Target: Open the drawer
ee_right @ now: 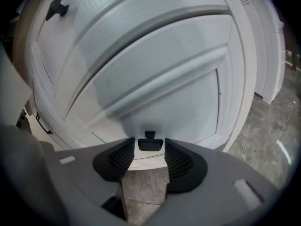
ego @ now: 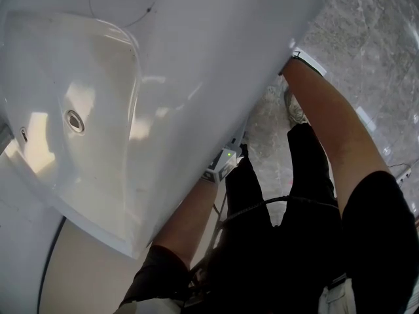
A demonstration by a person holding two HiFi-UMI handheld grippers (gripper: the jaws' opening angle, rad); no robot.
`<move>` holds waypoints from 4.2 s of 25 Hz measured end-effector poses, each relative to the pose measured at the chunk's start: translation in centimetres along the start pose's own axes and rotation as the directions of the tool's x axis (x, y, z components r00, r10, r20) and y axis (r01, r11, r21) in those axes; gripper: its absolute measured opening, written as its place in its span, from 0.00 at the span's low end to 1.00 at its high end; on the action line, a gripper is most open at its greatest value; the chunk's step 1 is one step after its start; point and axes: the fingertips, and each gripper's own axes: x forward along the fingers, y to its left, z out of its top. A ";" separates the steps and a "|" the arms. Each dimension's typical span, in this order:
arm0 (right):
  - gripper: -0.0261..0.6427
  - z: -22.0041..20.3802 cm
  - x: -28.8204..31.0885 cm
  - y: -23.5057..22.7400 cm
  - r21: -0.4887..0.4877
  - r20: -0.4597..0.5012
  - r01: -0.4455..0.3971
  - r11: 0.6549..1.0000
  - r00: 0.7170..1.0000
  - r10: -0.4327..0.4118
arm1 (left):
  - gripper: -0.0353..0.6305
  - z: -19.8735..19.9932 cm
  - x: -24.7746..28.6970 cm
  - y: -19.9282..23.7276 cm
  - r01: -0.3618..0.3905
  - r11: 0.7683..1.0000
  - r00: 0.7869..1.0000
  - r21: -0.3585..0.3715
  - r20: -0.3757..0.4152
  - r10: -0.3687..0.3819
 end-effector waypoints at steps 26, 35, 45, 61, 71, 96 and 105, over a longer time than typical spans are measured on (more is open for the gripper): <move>0.25 -0.4 1.5 -0.3 0.044 -0.021 0.039 0.998 0.999 -0.038 | 0.05 -0.2 -0.3 -0.6 0.009 1.000 1.000 -0.015 -0.016 -0.010; 0.25 -2.6 -0.7 -0.5 0.031 -0.029 0.044 0.999 0.999 -0.043 | 0.05 0.3 0.6 -2.1 0.029 1.000 0.999 0.012 -0.023 -0.028; 0.25 -3.6 -1.9 -0.6 0.050 -0.013 0.043 0.998 0.999 -0.042 | 0.05 0.1 1.1 -2.5 0.029 0.999 0.999 0.020 -0.039 -0.028; 0.25 -6.1 -4.6 -0.5 0.055 -0.024 0.051 0.997 0.998 -0.050 | 0.05 0.4 1.4 -3.5 0.038 0.999 0.999 0.032 -0.030 -0.037; 0.25 -7.3 -5.8 -0.5 0.063 -0.021 0.062 0.996 0.998 -0.061 | 0.05 -0.1 1.5 -4.3 0.048 0.998 0.998 0.047 -0.038 -0.046; 0.25 -10.4 -8.6 -0.8 0.064 -0.022 0.080 0.995 0.997 -0.079 | 0.05 -0.5 1.5 -5.2 0.060 0.996 0.997 0.065 -0.046 -0.058; 0.25 -11.1 -9.4 -0.8 0.067 -0.018 0.085 0.994 0.996 -0.084 | 0.05 -1.0 1.4 -5.6 0.064 0.995 0.997 0.072 -0.047 -0.060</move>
